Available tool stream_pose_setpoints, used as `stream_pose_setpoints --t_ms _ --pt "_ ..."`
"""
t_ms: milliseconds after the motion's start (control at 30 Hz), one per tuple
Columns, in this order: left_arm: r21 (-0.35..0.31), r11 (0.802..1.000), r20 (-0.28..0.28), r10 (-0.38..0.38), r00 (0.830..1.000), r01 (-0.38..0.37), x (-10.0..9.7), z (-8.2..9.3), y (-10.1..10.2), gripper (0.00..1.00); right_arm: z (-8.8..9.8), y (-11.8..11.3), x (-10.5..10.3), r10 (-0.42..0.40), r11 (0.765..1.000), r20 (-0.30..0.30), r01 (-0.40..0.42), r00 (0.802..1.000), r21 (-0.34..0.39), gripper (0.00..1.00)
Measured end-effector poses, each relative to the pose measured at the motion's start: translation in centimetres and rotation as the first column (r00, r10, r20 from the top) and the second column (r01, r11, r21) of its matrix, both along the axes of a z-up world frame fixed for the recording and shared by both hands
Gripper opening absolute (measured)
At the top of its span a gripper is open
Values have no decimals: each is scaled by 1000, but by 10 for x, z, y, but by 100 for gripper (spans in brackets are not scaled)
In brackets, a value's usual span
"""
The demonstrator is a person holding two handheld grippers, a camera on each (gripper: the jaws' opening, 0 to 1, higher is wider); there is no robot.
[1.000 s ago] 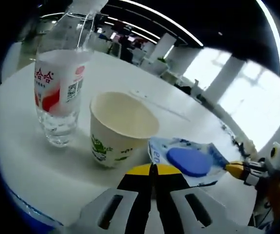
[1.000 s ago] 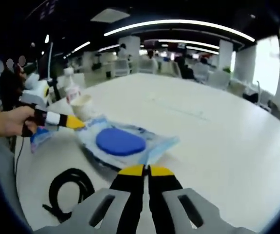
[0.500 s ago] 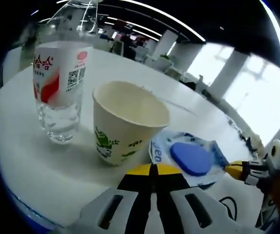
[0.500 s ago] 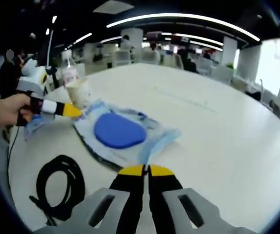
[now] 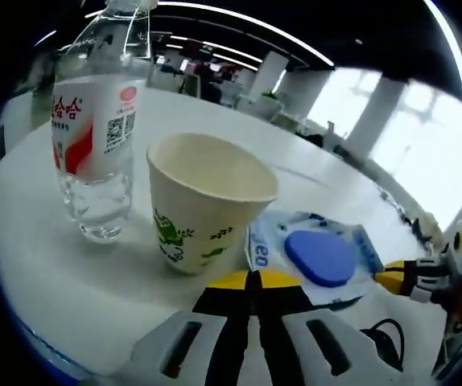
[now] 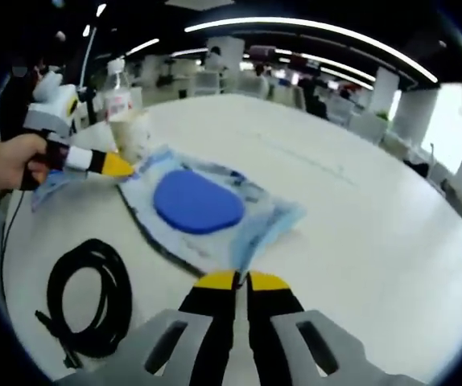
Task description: Arrange the tabletop items into an orderly group along one side of the table until the central work area is clear of visible clutter.
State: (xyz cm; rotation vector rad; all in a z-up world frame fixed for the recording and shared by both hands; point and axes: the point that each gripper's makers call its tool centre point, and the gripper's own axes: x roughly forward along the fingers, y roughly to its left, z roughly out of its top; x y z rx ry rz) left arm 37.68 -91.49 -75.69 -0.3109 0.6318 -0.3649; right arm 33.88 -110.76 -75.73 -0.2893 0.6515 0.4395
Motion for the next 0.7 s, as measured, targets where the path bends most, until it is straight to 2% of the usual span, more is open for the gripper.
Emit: stream_pose_setpoints --t_ms 133,200,267,367,433,700 --pt "39 999 14 2 1000 -2 1 2 3 7 2 -2 1 -5 1000 13 5 1000 -16 5" --pt "59 998 11 2 1000 -2 0 2 6 10 8 -5 3 -49 999 27 49 998 9 10" --pt "82 997 -8 -17 1000 17 -4 1 7 15 12 -5 3 -69 997 24 68 997 37 19" --pt "89 996 -7 -26 1000 26 -7 2 9 19 14 -6 2 -98 994 23 97 995 49 33" --pt "93 995 -5 -29 1000 30 -9 4 11 23 16 -5 1 -110 992 21 108 994 69 38" --pt "120 990 61 -80 995 72 -16 27 14 40 32 0 -9 -166 972 -2 164 986 167 53"
